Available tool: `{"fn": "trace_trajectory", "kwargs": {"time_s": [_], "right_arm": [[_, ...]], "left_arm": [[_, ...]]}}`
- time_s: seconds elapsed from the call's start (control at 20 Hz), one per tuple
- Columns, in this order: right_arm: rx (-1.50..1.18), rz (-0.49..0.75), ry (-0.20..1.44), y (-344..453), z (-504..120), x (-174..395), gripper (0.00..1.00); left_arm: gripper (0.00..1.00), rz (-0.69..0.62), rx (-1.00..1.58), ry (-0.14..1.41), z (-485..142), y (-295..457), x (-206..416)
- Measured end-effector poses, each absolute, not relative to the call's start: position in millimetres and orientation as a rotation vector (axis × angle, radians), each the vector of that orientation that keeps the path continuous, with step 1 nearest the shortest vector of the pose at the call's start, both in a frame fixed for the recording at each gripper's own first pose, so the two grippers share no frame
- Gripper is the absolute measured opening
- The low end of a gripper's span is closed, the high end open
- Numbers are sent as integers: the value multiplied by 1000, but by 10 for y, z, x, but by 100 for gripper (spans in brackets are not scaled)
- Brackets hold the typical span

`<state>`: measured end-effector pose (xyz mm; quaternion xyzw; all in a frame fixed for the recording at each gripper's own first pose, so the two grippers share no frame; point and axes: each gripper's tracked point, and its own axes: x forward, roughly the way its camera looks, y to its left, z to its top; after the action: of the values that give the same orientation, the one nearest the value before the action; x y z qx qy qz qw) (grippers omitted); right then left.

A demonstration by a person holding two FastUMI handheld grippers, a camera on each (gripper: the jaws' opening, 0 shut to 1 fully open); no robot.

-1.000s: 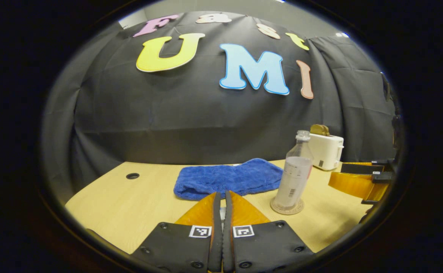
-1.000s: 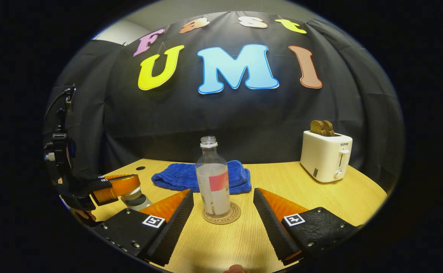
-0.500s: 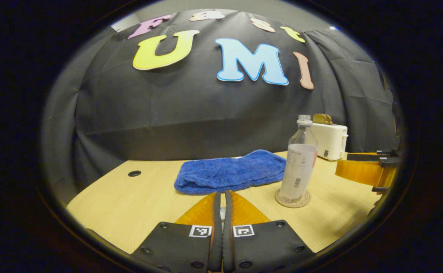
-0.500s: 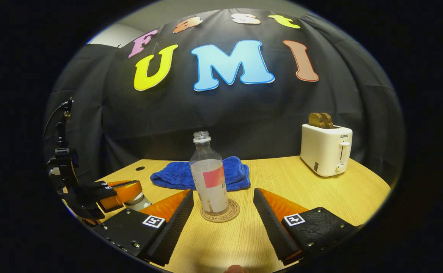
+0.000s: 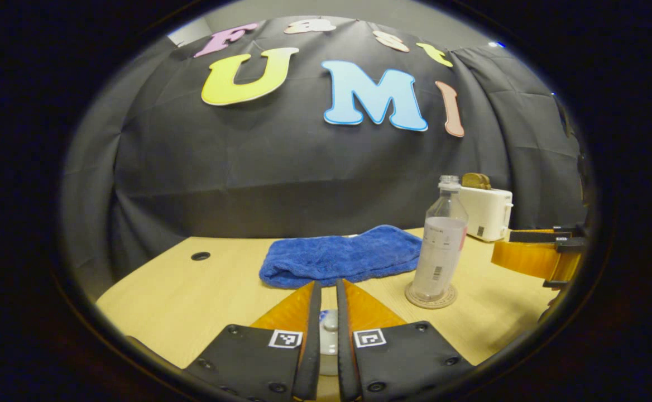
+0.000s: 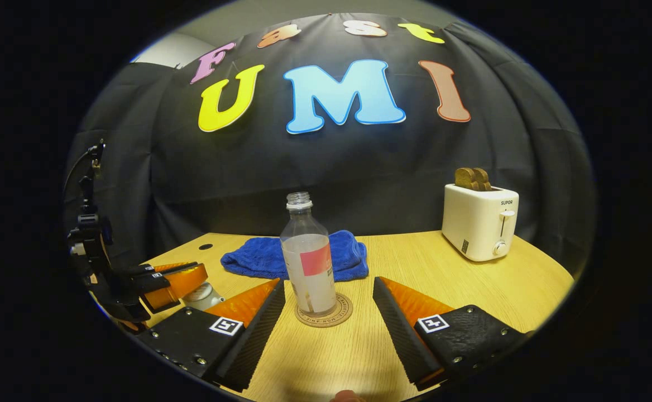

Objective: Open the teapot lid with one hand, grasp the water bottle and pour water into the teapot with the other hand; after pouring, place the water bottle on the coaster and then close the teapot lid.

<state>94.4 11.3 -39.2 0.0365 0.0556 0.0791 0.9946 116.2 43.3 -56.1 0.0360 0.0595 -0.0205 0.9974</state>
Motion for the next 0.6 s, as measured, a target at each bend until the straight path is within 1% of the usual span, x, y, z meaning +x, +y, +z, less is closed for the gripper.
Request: {"fn": "trace_trajectory", "kwargs": {"time_s": [0.1,0.15,0.2,0.3,0.6], "right_arm": [[63,158,104,125,-347,918,98],[56,157,99,134,-313,903,98],[49,158,90,154,-277,880,98],[33,152,75,174,-206,810,98],[1,127,43,211,-65,457,98]], "left_arm": [[22,-44,75,100,-451,411,1100],[19,-47,77,95,-411,388,1058],[22,-50,78,90,-358,363,1002],[22,-57,67,83,-265,306,880],[22,-71,20,73,-47,218,407]]}}
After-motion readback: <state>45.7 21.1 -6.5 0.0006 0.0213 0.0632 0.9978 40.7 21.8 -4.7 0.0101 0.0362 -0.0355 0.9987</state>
